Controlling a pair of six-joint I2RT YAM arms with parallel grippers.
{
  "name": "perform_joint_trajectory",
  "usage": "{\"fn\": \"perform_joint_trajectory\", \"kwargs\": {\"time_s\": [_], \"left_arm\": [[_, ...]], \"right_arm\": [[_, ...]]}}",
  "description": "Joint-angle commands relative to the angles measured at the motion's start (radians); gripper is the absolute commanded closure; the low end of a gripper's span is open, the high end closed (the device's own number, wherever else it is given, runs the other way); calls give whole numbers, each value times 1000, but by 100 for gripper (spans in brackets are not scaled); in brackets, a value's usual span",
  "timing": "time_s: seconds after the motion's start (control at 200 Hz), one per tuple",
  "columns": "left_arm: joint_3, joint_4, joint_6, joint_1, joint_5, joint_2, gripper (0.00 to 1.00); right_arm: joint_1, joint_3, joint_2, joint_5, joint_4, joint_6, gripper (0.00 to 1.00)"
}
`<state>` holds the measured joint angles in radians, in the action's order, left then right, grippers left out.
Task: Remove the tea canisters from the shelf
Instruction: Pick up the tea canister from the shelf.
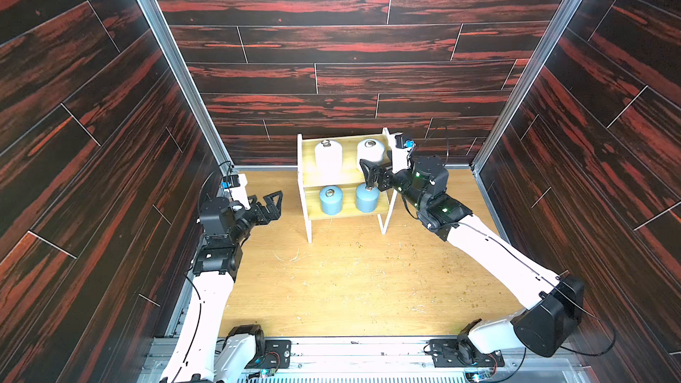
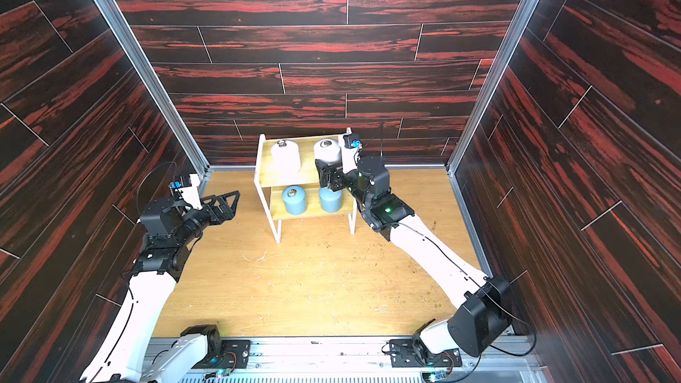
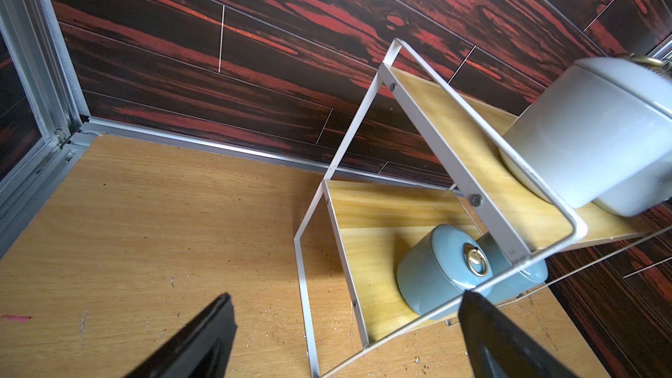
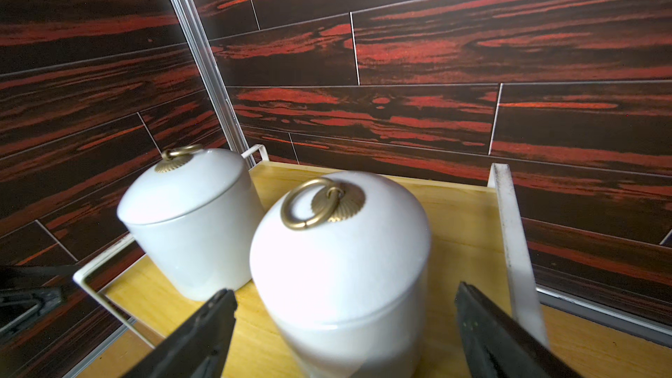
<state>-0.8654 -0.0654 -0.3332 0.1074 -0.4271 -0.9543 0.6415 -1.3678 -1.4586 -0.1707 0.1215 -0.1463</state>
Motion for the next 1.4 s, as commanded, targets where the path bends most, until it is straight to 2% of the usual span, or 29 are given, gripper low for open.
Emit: {"fn": "perform_joint_trajectory", "kwargs": {"time_s": [0.0, 1.393], "left_arm": [[13, -14, 10, 1, -6, 16, 0], [16, 18, -13, 2, -25, 2, 0]], "right_arm": [[9, -17, -35, -6, -15, -6, 2], [10, -102, -175, -39, -74, 67, 2]]}}
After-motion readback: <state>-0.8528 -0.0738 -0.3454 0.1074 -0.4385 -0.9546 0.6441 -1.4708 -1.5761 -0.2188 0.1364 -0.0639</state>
